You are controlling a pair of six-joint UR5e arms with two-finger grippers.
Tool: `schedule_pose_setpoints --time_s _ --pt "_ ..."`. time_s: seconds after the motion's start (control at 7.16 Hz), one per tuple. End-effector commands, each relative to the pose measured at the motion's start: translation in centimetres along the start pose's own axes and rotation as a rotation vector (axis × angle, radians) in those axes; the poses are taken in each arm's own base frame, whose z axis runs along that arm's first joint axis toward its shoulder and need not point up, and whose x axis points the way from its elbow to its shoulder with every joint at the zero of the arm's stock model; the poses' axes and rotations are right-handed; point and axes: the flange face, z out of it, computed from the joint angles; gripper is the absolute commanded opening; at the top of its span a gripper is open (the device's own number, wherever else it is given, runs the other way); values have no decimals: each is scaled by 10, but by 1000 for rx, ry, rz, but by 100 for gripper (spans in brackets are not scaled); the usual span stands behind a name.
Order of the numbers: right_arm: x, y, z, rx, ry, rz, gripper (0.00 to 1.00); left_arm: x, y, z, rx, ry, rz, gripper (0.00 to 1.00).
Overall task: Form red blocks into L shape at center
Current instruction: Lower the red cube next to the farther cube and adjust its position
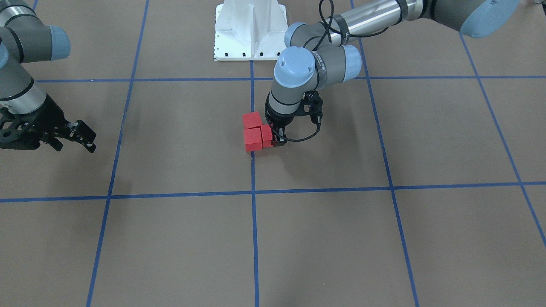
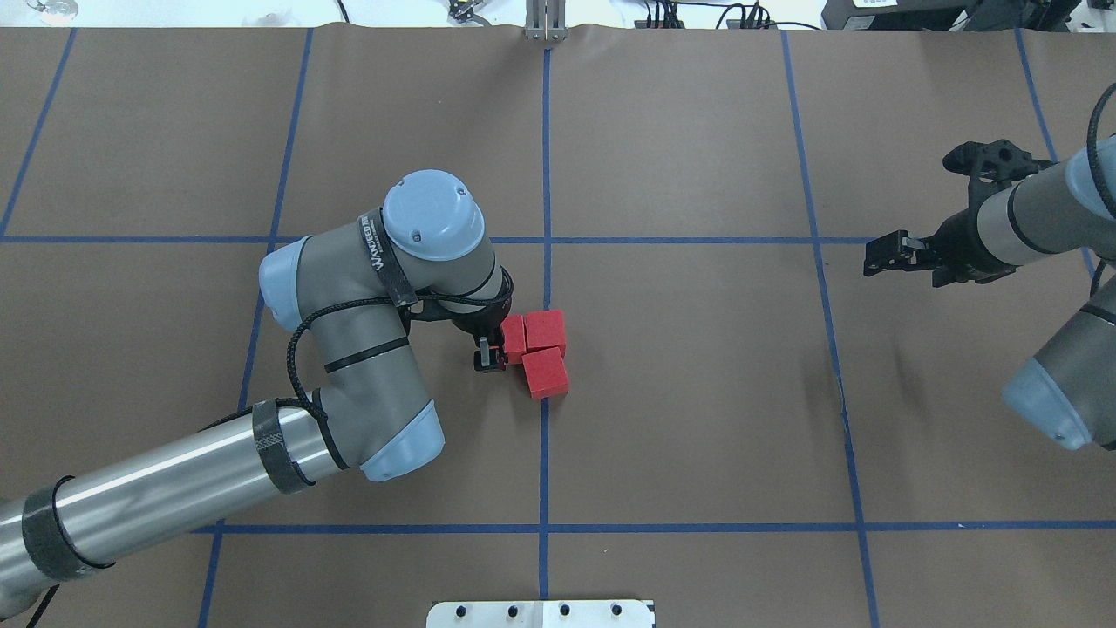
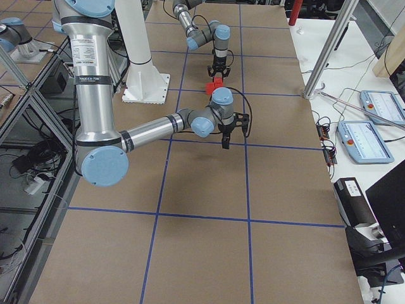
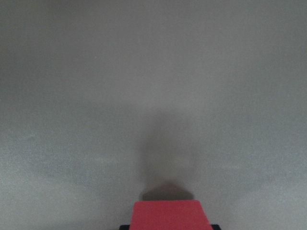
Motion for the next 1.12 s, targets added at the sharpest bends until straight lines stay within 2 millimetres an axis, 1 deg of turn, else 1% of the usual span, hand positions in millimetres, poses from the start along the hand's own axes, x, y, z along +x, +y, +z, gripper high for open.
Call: schedule_pose_setpoints --time_s 0.0,0.28,0.42,0.56,0.7,0.84,0.98 --pt "-1 0 -1 -1 -1 0 99 1 -1 0 2 0 -2 0" --pt "0 0 0 0 -1 0 99 1 -1 1 3 -1 -2 0" --pt "0 1 -1 -1 -1 0 99 1 -1 1 2 -1 0 2" --pt "0 1 -1 1 -2 0 99 1 0 1 2 0 -3 95" --pt "0 0 -2 2 -4 0 99 2 1 -1 -1 2 -3 100" --pt "0 0 -2 2 -2 0 99 6 1 -5 -4 9 -6 100" --pt "0 1 -1 1 -2 0 99 17 -1 -20 -18 22 -12 100"
